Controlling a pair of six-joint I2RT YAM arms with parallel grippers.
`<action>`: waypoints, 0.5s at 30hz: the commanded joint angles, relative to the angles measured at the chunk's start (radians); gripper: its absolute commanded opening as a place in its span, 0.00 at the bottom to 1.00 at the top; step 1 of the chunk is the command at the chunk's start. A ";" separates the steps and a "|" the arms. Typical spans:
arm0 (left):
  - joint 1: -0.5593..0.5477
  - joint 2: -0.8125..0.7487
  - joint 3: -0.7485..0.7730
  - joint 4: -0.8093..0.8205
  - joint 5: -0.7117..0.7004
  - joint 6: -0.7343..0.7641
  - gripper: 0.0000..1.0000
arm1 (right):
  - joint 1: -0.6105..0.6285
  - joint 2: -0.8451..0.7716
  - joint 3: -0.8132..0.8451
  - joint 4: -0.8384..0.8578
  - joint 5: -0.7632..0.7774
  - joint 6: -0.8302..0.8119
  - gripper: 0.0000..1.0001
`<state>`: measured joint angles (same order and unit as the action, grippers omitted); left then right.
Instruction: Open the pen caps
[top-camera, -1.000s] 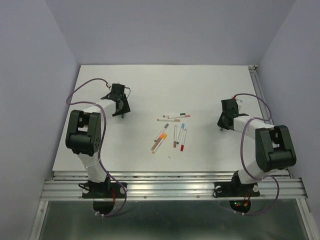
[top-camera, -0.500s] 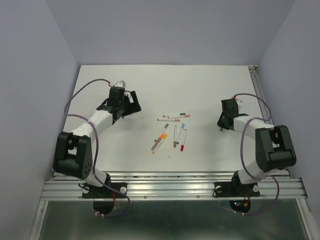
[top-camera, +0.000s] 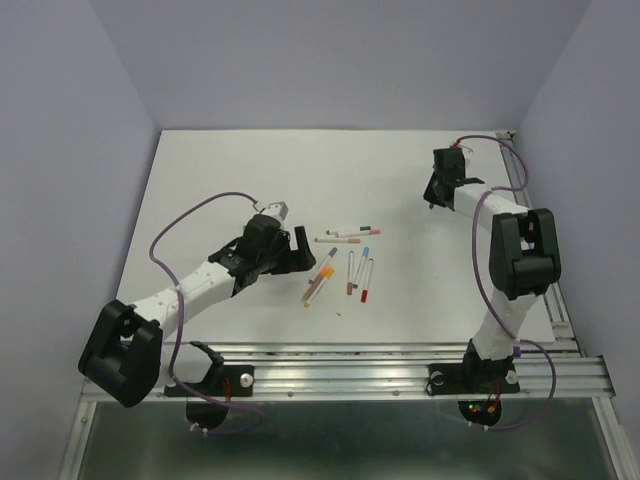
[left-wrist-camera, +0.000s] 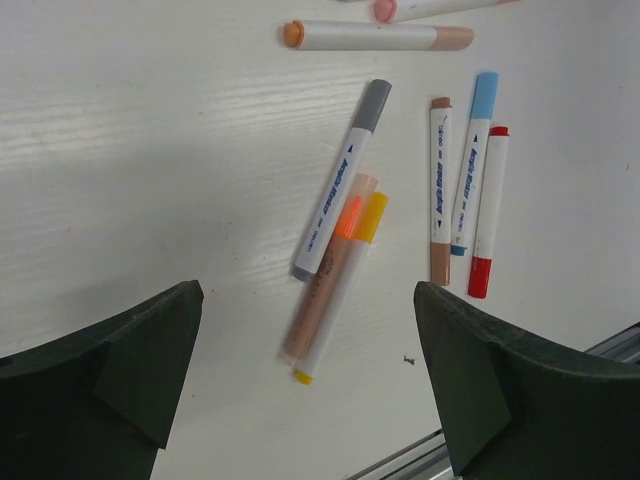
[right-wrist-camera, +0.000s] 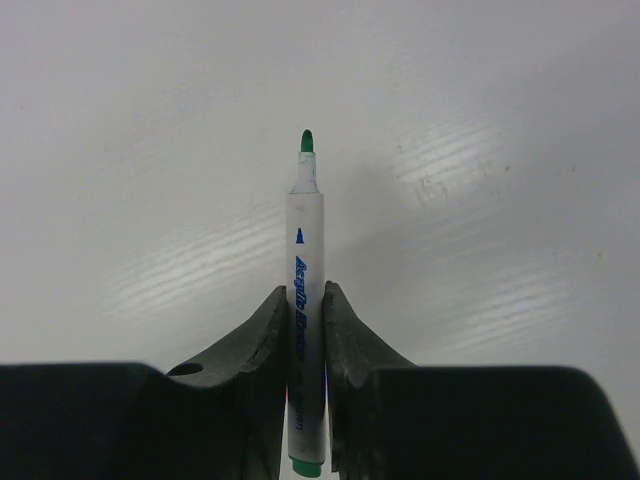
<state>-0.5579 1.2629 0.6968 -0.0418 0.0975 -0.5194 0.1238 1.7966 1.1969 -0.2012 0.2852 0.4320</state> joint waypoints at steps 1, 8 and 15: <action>-0.037 -0.054 -0.043 0.013 -0.004 -0.045 0.99 | -0.004 0.116 0.183 -0.027 0.061 -0.036 0.20; -0.085 -0.045 -0.068 0.017 0.002 -0.070 0.99 | -0.006 0.268 0.303 -0.047 0.077 -0.024 0.22; -0.105 -0.008 -0.068 0.011 -0.016 -0.090 0.99 | -0.006 0.259 0.239 -0.030 0.095 -0.015 0.51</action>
<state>-0.6502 1.2381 0.6304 -0.0418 0.0948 -0.5911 0.1238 2.0823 1.4357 -0.2329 0.3477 0.4152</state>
